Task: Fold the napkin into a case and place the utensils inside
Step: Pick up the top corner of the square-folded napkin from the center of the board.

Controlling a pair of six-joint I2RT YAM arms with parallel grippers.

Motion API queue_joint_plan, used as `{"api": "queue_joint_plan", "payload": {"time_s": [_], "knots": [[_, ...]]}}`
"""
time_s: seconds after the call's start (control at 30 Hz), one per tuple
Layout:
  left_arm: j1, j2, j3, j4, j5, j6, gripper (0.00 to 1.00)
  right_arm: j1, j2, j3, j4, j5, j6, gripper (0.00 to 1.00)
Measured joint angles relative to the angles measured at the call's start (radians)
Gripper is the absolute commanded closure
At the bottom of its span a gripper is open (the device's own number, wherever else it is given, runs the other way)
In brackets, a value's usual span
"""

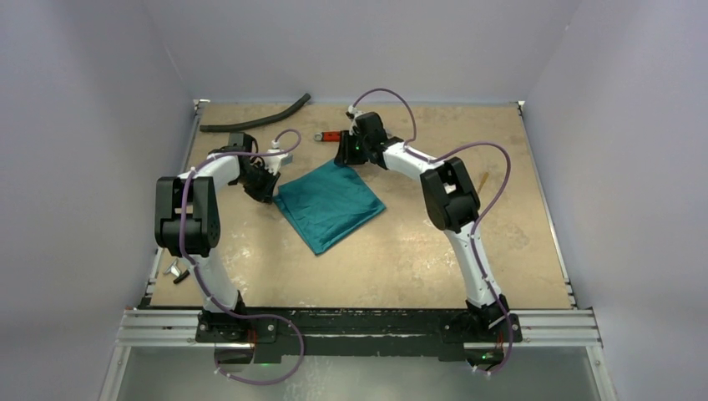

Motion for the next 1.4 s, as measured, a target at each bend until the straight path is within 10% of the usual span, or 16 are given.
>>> {"api": "queue_joint_plan", "payload": {"time_s": [1.17,1.4], "knots": [[0.0,0.0,-0.001,-0.002,-0.002,0.011,0.93,0.033,-0.024,-0.021,-0.009,0.147,-0.051,0.6],[0.0,0.0,-0.001,-0.004,-0.002,0.012,0.93,0.04,-0.023,-0.019,-0.011,0.148,-0.051,0.96]]}}
